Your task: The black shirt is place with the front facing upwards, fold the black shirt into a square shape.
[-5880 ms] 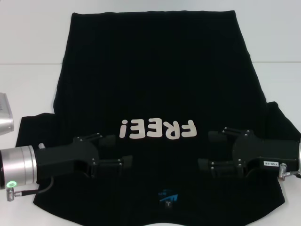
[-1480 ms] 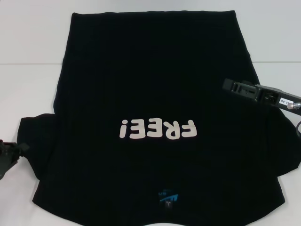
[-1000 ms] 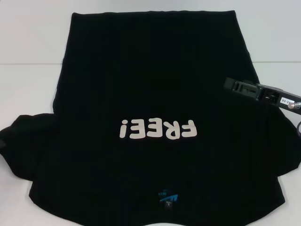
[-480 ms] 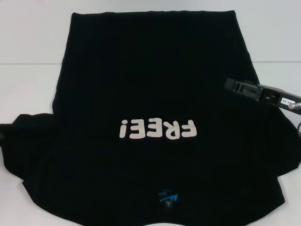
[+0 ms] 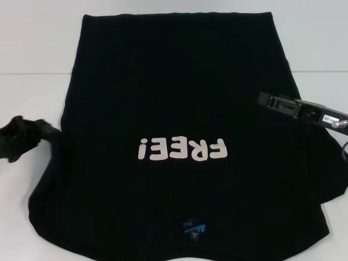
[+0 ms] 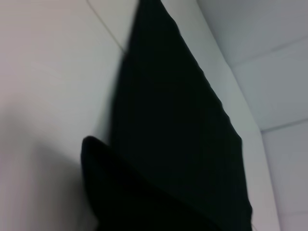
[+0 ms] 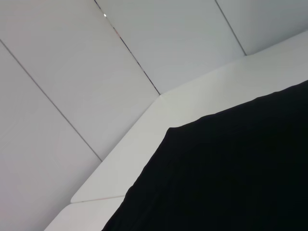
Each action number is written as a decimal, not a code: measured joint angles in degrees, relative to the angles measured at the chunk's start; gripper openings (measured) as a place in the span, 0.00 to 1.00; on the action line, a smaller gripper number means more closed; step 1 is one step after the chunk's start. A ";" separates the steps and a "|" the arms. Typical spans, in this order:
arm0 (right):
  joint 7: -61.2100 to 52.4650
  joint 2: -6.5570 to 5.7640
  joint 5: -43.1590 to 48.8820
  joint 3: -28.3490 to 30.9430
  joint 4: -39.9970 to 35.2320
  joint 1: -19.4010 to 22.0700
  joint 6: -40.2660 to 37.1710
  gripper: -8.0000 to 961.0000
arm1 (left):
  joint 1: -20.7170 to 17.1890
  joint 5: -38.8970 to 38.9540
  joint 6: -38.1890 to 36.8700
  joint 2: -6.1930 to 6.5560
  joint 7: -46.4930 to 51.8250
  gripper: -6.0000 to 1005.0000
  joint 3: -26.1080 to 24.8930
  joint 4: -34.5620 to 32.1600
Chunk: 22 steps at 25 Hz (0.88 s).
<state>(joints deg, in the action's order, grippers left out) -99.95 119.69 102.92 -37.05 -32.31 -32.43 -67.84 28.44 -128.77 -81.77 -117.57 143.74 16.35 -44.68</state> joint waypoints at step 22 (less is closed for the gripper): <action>0.10 -0.07 0.24 0.12 0.47 0.00 0.51 0.98 | 6.44 0.09 9.65 -2.02 -5.55 0.07 10.22 9.02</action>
<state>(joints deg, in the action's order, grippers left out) -99.85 119.62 103.15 -36.93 -31.84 -32.43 -67.32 34.88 -128.68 -72.12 -119.59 138.18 26.57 -35.66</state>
